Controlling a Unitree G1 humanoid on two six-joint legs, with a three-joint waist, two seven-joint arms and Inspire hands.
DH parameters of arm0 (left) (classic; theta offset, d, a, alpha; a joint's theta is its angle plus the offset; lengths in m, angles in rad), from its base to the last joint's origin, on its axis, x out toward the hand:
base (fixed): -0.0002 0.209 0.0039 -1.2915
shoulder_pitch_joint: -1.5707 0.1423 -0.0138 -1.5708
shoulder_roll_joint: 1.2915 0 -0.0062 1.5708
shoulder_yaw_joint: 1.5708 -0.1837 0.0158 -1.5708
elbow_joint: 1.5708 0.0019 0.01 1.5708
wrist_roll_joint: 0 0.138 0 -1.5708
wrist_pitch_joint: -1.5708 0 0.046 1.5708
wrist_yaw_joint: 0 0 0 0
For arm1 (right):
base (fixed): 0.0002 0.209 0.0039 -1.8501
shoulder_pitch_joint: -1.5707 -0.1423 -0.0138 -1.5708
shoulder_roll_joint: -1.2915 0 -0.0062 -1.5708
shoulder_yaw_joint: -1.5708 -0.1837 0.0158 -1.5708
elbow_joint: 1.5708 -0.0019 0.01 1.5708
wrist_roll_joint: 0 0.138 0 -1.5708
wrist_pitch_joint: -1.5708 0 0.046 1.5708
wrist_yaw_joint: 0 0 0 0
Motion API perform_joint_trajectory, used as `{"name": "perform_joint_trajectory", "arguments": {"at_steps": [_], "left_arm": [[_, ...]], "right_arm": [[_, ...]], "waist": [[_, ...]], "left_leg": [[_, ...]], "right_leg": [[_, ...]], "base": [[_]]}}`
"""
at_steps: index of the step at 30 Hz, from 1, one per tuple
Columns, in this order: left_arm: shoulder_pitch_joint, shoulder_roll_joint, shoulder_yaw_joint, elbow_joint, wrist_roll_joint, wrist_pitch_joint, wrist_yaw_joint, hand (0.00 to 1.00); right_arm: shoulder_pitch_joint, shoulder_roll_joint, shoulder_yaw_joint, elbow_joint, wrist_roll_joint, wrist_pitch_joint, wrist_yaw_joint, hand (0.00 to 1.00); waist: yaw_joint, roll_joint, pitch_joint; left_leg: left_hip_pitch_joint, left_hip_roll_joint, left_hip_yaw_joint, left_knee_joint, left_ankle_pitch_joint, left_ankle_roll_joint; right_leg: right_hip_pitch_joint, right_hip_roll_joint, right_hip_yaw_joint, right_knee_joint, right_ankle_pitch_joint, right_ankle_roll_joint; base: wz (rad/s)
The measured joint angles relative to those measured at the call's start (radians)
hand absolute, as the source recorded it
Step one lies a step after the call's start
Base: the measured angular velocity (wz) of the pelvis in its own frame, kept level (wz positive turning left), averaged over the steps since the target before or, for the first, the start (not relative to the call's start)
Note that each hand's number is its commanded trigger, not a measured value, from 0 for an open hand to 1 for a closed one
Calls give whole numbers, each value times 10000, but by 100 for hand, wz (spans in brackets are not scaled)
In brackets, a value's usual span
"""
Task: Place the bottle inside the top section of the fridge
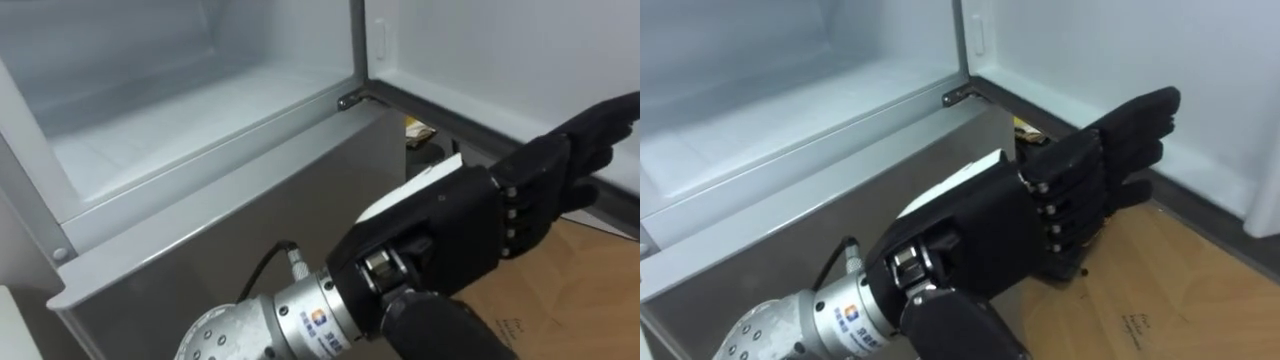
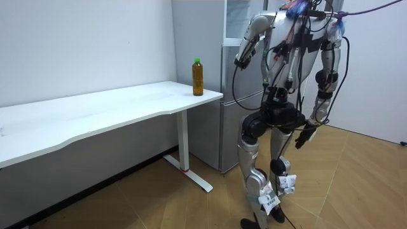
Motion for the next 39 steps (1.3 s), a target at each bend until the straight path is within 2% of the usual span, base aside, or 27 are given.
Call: {"name": "perform_joint_trajectory", "arguments": {"at_steps": [6,8,11,15,17,22,25,28,31,33,35,37,39], "left_arm": [[1,76,-9,38,22,0,3,0],[1,221,-12,39,24,-1,3,0],[3,477,-14,38,25,0,3,0],[6,528,-13,38,35,0,3,0],[6,526,-12,34,42,-1,4,0],[6,529,9,-75,466,-84,82,0],[7,526,12,-305,704,-93,105,0],[6,527,18,-651,721,-161,282,0],[148,670,111,-1073,1011,-189,327,0],[296,765,333,-1340,1017,-328,470,0],[526,781,755,-1433,1135,-598,704,0],[684,800,1004,-1548,1191,-698,996,0],[815,809,1247,-1687,1723,-883,1168,0]], "right_arm": [[-85,18,111,9,-19,4,2,0],[-154,27,150,17,-52,5,33,0],[-208,31,183,21,-55,6,46,0],[-195,60,277,24,-53,5,12,0],[-178,79,281,65,-77,0,-6,0],[-231,78,281,82,-256,-21,-57,0],[-178,79,349,79,-273,-36,-59,0],[-113,78,390,81,-284,-38,-69,0],[-73,81,477,89,-417,-138,-97,0],[-73,90,482,88,-650,-244,-96,0],[-32,136,586,87,-682,-354,-206,0],[7,196,666,88,-685,-364,-305,0],[11,265,671,93,-827,-392,-342,0]], "waist": [[80,-38,11],[90,-129,34],[152,-269,35],[505,-349,10],[620,-348,-25],[1009,-330,-46],[1266,-339,-52],[1467,-345,-97],[1707,-353,-137],[1743,-356,-144],[1946,-410,-135],[2089,-487,-164],[2201,-569,-197]], "left_leg": [[-68,27,-238,-45,-19,-40],[-112,14,-655,-57,-18,-41],[-240,-2,-943,-56,-16,-44],[-373,-129,-1465,-59,-2,-65],[-408,-149,-1864,-52,3,-71],[-475,-263,-2364,-55,42,-81],[-540,-293,-2448,-52,88,-72],[-589,-303,-2640,-47,97,-75],[-509,-301,-2709,-53,122,-97],[-502,-300,-2753,-58,145,-102],[-392,-303,-2826,-53,159,-116],[-373,-302,-2856,-41,167,-129],[-386,-304,-2891,-34,179,-140]], "right_leg": [[69,-14,-320,7,0,-27],[122,-56,-611,4,-2,-30],[118,-117,-902,-18,-6,-37],[121,-217,-1331,-77,-9,-32],[284,-307,-1701,-172,-25,-3],[406,-425,-2159,-171,-51,30],[395,-481,-2316,-167,-51,32],[446,-500,-2477,-172,-51,32],[580,-493,-2510,-158,-58,20],[633,-500,-2581,-168,-63,11],[710,-502,-2633,-174,-94,-18],[718,-516,-2699,-171,-158,-29],[739,-546,-2790,-154,-202,-29]], "base": [[14],[29],[35],[35],[46],[32],[17],[15],[7],[10],[7],[8],[16]]}}
